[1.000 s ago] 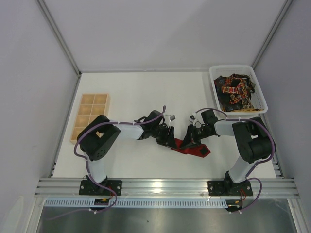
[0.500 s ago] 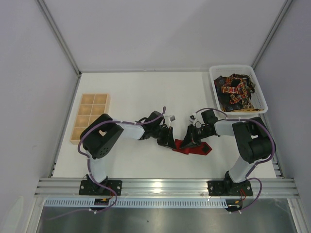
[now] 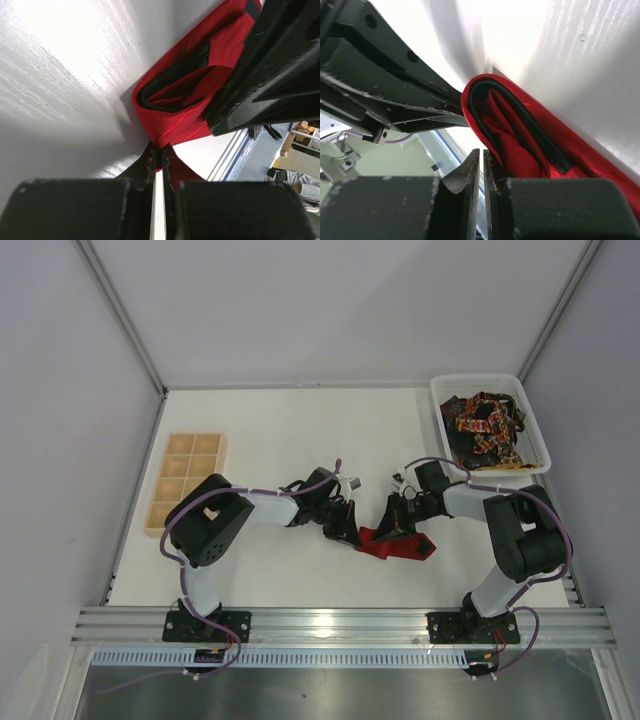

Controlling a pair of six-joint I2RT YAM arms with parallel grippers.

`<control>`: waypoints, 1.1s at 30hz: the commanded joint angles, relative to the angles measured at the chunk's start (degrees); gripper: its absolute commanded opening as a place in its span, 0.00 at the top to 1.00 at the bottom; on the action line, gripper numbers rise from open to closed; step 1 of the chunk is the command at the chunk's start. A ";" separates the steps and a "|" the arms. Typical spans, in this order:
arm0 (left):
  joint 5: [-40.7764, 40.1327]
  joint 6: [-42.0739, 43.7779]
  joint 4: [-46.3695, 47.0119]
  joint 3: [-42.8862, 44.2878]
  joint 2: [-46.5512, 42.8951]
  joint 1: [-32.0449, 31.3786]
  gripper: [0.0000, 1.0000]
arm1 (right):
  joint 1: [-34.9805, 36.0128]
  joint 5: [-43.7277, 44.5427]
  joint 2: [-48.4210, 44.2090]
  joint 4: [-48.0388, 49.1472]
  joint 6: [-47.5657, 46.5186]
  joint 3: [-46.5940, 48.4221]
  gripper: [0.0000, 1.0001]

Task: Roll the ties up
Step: Roll the tie

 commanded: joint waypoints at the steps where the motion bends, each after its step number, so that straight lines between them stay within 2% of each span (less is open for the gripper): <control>1: -1.12 -0.04 -3.06 2.16 0.30 0.50 1.00 | -0.51 3.58 -4.75 -2.40 -0.77 2.45 0.87; 9: -0.33 0.31 -3.85 2.16 -0.66 0.59 1.00 | -2.53 14.47 -9.06 -4.16 1.43 4.38 0.83; 14: 0.03 1.01 -5.61 2.08 -1.54 0.68 1.00 | -2.71 20.18 -7.40 -4.77 1.26 5.88 0.78; 20: 0.38 1.72 -7.10 1.46 -2.51 1.03 1.00 | -2.71 25.11 -4.76 -3.02 1.26 5.01 0.77; 26: 0.90 2.16 -7.90 0.32 -3.83 1.56 0.99 | -2.71 27.22 -3.79 -1.53 2.13 1.67 0.73; 33: 1.25 3.39 -10.26 -0.03 -4.18 2.44 1.00 | -0.25 24.07 -7.73 1.38 5.99 -6.42 0.73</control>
